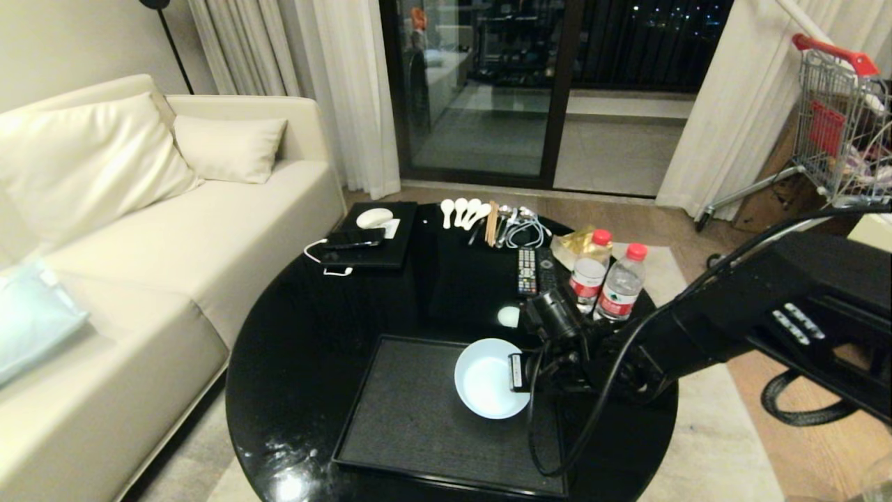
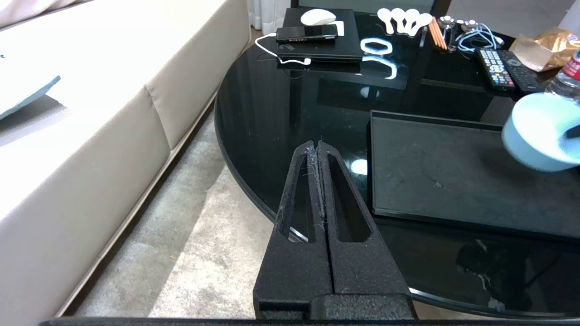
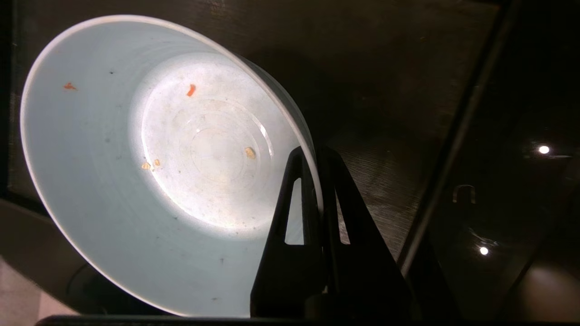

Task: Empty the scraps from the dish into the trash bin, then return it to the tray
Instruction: Put the bowl back to the table

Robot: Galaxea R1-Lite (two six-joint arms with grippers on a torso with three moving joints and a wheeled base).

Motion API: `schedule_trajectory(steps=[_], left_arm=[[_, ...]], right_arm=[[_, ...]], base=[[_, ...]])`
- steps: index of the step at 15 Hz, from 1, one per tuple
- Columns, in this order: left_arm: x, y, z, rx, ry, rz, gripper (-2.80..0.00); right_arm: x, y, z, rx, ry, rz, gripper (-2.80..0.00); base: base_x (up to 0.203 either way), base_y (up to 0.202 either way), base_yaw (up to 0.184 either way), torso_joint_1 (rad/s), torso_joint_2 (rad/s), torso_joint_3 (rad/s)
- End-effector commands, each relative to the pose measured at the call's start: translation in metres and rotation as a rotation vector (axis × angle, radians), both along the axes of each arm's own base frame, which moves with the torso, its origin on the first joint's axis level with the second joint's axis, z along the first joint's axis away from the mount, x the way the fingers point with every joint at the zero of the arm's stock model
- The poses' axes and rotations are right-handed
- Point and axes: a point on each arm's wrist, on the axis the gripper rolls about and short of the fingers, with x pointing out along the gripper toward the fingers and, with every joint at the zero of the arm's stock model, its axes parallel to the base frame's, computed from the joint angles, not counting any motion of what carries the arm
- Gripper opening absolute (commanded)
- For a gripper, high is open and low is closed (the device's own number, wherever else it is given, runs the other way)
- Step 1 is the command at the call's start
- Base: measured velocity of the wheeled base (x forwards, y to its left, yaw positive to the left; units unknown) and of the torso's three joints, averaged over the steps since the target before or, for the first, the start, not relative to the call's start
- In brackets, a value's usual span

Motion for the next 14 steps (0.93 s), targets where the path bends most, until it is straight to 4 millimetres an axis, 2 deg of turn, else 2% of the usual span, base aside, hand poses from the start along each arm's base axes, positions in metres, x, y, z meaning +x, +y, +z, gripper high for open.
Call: schedule_trajectory(steps=[1,14], left_arm=[[0.0,0.0,0.0,-0.001,-0.001,0.001,-2.8],[0.0,0.0,0.0,-0.001,-0.001,-0.001,-2.8]], right_arm=[[-0.001,0.008,-0.019,-0.015,0.03,0.011,-2.8],[0.003,0.014,-0.046,-0.044,0.073,0.013,-2.8]], base=[[0.0,0.0,0.0,0.0,0.0,0.0],[0.0,0.0,0.0,0.0,0.0,0.0]])
